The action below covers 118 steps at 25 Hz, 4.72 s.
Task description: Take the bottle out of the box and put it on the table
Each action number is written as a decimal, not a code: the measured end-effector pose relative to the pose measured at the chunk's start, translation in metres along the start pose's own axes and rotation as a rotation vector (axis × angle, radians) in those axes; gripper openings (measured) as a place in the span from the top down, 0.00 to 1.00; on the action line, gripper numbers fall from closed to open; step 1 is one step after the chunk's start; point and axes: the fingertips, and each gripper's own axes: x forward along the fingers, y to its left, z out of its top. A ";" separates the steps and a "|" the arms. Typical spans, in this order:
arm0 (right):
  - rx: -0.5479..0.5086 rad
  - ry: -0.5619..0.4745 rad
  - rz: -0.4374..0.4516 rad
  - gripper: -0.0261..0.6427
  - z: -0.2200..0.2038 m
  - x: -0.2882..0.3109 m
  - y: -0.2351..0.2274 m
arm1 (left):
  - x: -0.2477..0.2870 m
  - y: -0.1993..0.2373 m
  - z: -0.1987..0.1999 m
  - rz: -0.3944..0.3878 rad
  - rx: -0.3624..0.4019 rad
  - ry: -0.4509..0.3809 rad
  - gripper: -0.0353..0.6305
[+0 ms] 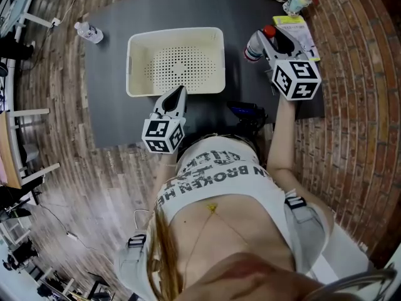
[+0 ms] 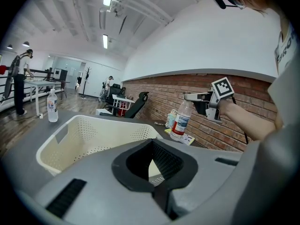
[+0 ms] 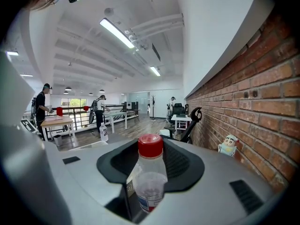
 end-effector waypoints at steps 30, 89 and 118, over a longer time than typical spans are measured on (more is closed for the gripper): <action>0.041 0.193 -0.050 0.73 -0.130 0.025 -0.023 | -0.005 -0.006 -0.013 0.003 -0.002 0.032 0.94; 0.062 0.092 -0.089 0.71 -0.136 0.019 -0.025 | -0.007 -0.010 -0.020 -0.028 -0.006 0.033 0.94; 0.066 0.106 -0.128 0.69 -0.127 -0.018 0.003 | -0.015 0.017 -0.011 -0.063 -0.003 0.040 0.94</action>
